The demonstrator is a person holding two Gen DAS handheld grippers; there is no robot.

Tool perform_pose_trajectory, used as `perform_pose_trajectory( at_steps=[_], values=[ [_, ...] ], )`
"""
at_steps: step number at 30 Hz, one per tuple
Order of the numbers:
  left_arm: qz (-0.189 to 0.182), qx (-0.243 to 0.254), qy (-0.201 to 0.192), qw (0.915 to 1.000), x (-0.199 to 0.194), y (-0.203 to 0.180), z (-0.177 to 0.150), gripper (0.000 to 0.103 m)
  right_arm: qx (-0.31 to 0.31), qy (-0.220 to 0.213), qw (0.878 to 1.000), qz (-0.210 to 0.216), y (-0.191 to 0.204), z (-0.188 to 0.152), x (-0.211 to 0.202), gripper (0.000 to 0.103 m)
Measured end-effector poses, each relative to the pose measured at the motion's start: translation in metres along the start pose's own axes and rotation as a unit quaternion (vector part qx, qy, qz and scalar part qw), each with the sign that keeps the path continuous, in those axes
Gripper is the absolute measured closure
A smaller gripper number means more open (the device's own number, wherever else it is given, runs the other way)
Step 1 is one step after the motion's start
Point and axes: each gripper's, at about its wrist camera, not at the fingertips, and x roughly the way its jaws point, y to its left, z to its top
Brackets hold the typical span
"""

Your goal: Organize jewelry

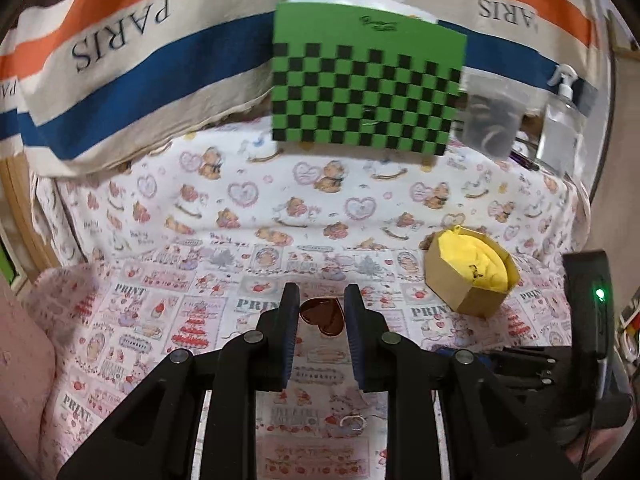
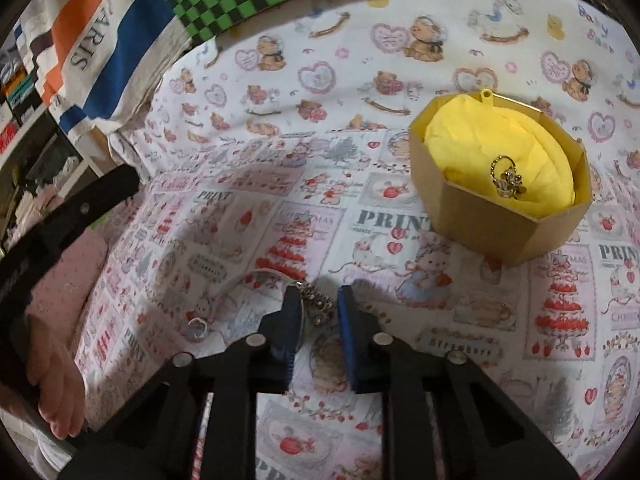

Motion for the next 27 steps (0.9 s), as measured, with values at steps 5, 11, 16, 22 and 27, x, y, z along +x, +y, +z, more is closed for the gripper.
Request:
perform_pose_trajectory(
  at_steps=[5,11,16,22,27],
  values=[
    [-0.002,0.014,-0.003,0.9999,-0.001,-0.007,-0.001,0.081,-0.027,-0.007,0.999,-0.021,0.009,-0.001,0.001,0.089],
    [0.003,0.005,0.000,1.0000,0.000,-0.003,-0.001,0.081,-0.043,-0.012,0.999,-0.007,0.015,-0.002,-0.003,0.102],
    [0.003,-0.002,-0.004,1.0000,-0.002,0.000,0.000,0.081,-0.040,-0.028,0.999,0.010,0.015,-0.002,-0.010,0.102],
    [0.004,-0.003,-0.006,1.0000,-0.003,0.000,0.001,0.081,-0.042,-0.032,0.999,0.000,0.012,0.000,-0.009,0.101],
    [0.006,-0.007,-0.004,0.9999,-0.002,0.003,0.002,0.081,-0.054,-0.033,0.998,-0.007,0.018,0.004,0.000,0.076]
  ],
)
